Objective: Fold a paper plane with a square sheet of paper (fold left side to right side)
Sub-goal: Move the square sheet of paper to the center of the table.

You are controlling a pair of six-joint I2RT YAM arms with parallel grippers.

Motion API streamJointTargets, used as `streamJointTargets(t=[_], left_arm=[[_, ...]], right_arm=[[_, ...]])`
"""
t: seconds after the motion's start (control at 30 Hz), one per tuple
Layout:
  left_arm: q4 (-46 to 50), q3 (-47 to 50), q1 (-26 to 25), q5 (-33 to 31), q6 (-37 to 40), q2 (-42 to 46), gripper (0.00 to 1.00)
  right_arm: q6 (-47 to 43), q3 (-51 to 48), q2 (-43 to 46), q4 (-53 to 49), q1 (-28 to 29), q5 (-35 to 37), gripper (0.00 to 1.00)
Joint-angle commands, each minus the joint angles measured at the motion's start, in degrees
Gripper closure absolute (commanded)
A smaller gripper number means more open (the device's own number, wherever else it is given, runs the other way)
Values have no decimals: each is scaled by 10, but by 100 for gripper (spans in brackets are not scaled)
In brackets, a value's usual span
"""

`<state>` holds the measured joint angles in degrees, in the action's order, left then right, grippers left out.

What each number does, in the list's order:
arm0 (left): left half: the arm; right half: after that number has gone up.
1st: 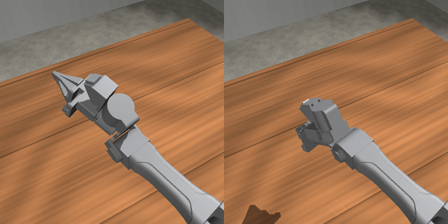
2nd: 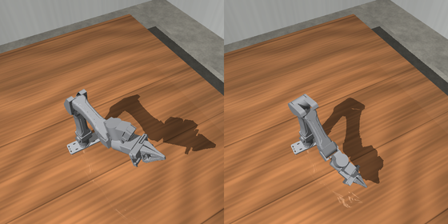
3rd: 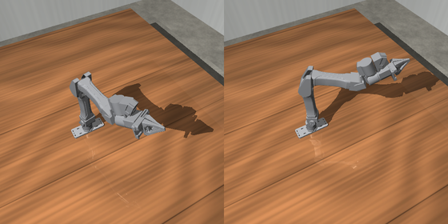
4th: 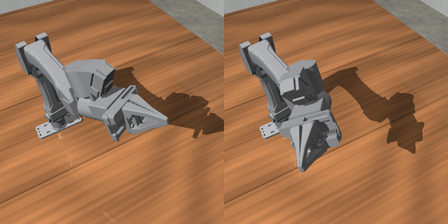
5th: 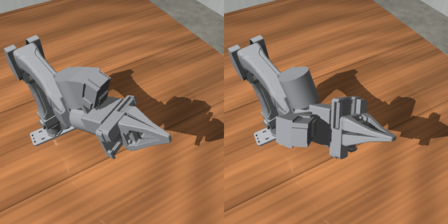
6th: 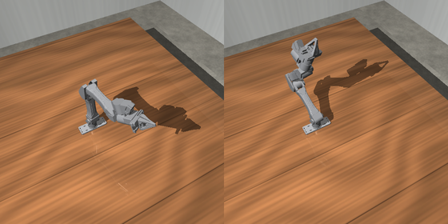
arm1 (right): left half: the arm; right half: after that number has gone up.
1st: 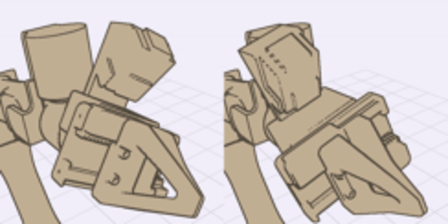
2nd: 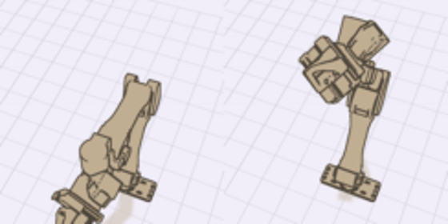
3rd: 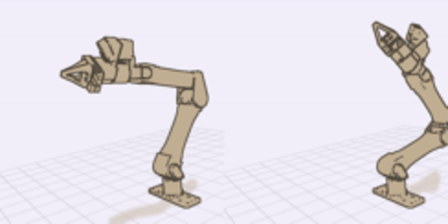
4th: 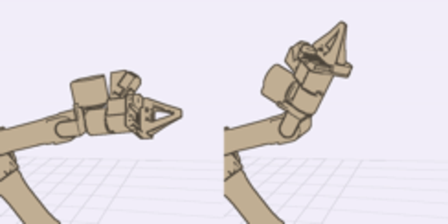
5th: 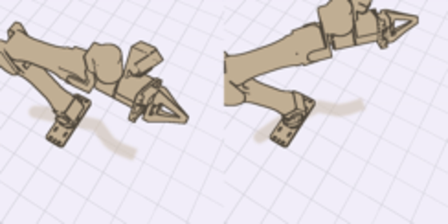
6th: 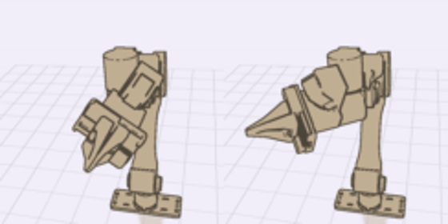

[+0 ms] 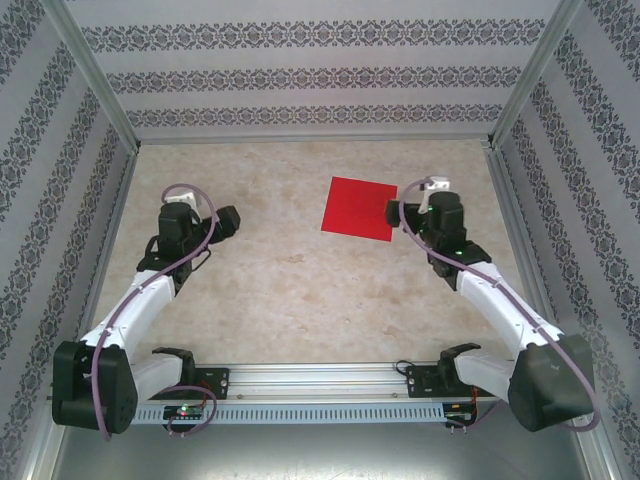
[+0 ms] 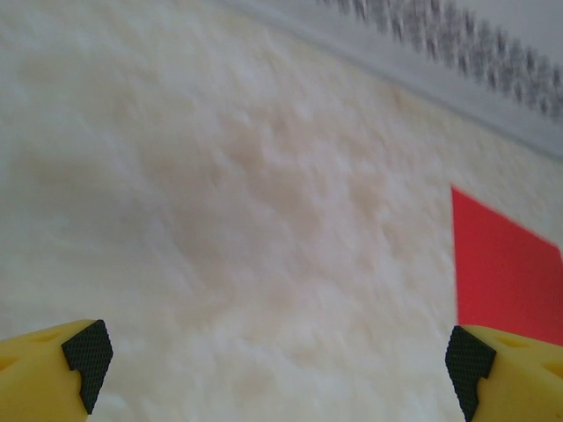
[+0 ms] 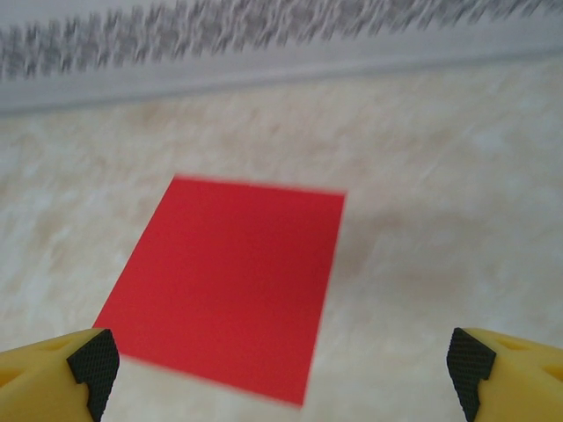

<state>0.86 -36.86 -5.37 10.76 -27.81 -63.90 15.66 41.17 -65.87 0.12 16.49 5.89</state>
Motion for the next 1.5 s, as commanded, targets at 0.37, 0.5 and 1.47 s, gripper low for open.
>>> streamJointTargets(t=[0.37,0.5,1.47], left_arm=[[148,40,-72,36,-56,125,0],[162,37,-73,37,-51,139,0],[203,34,-73,5,-38,179,0]], right_arm=[[67,246,-347,-141,153,107,2],[76,326,-434,-171,146,124,2],[169,352,-508,-240,161,51,2]])
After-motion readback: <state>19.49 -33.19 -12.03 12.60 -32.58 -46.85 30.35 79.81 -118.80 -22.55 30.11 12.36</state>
